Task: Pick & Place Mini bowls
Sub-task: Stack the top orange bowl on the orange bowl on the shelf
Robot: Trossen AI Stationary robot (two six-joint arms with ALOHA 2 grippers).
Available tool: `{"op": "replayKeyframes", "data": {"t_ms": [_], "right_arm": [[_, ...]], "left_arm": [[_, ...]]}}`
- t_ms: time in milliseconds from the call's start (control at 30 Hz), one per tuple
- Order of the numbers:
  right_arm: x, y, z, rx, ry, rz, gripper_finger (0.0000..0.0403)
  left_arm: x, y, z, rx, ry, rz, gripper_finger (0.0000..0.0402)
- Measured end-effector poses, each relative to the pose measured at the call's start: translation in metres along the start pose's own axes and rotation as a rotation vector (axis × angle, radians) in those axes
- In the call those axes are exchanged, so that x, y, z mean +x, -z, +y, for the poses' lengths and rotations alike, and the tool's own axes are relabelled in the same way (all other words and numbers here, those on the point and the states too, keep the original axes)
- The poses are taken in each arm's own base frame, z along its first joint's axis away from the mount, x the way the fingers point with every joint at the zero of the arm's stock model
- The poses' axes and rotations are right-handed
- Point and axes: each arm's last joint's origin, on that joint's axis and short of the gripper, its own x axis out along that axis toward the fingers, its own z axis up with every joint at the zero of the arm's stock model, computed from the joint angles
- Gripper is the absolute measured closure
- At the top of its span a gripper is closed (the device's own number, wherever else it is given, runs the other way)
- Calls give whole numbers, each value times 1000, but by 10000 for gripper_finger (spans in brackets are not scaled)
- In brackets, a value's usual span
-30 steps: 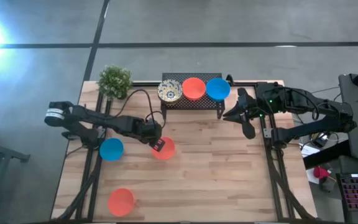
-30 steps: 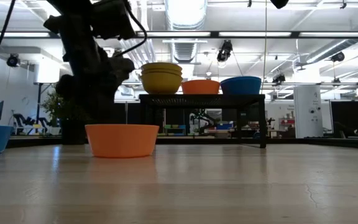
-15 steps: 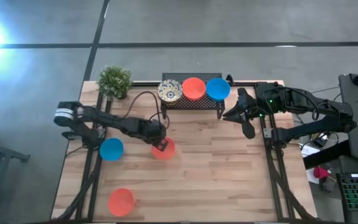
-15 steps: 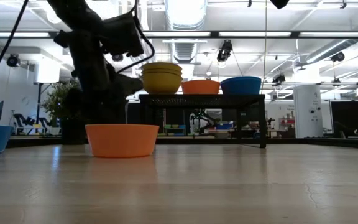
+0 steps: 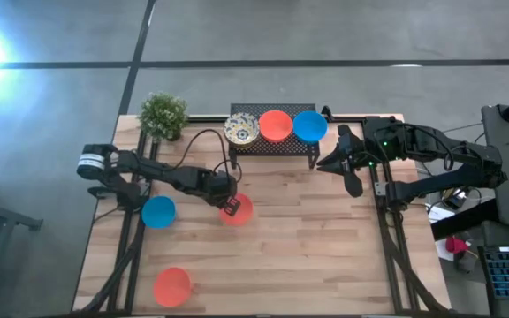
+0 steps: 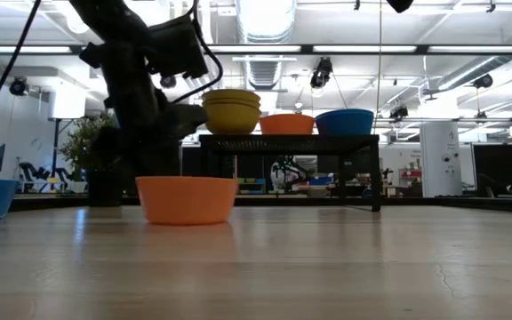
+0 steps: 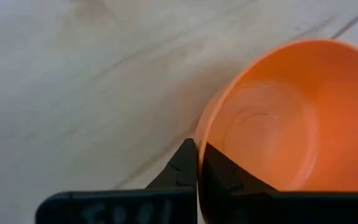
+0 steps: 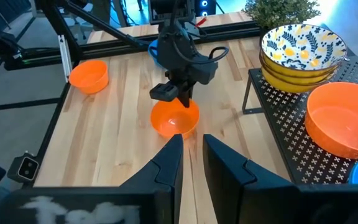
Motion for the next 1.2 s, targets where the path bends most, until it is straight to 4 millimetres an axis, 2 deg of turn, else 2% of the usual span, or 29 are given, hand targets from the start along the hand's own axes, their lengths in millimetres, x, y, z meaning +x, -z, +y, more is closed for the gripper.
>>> {"op": "replayKeyframes", "data": {"t_ms": [333, 600, 900, 1200], "right_arm": [[0, 0, 0, -5, 0, 0, 346], [0, 0, 0, -5, 0, 0, 346], [0, 0, 0, -22, 1, 1, 346], [0, 0, 0, -23, 0, 1, 346]], "left_arm": [[-16, -15, -21, 7, 91, -34, 400], [-42, -33, -47, 22, 219, -67, 401], [-83, -55, -77, 90, 423, -50, 401], [-138, -77, -94, 109, 497, -86, 401]]}}
